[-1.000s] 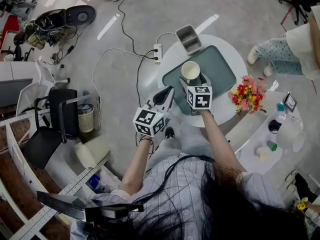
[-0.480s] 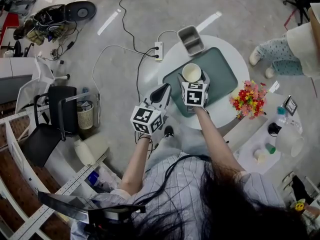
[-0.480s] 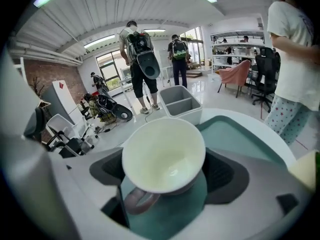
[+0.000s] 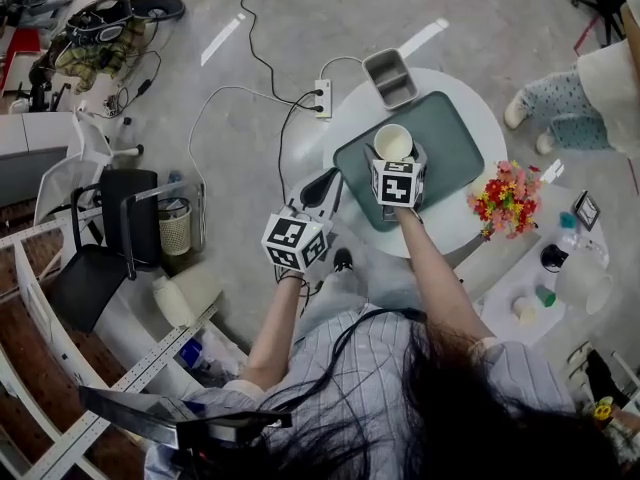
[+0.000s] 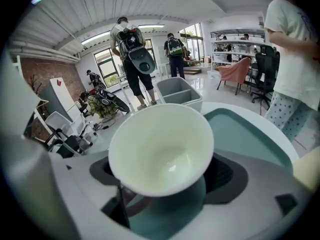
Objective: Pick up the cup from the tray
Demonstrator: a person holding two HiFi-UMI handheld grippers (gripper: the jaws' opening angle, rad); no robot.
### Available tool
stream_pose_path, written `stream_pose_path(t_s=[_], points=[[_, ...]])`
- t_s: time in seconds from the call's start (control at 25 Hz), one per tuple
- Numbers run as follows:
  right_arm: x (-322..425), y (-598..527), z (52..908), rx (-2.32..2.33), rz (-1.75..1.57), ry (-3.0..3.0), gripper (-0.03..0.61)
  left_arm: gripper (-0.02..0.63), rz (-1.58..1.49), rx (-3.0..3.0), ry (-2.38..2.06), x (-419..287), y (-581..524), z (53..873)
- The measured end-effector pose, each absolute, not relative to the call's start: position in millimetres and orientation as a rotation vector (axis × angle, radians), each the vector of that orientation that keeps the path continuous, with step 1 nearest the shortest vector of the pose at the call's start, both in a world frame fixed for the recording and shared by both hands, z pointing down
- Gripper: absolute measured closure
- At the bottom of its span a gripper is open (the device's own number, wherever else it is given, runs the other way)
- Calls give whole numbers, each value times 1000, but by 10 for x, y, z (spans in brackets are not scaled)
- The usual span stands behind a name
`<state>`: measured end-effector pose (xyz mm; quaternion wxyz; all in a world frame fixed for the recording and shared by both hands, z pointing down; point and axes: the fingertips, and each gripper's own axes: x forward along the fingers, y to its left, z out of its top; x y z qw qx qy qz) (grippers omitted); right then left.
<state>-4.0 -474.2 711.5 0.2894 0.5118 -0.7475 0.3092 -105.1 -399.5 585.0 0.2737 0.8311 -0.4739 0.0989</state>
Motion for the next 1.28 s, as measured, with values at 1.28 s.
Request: stream_pose_path(t_s=[1.28], points=[[-290, -3787, 5896, 1205, 859, -2251, 156, 600, 210, 2337, -1245, -1258, -3157, 5461]])
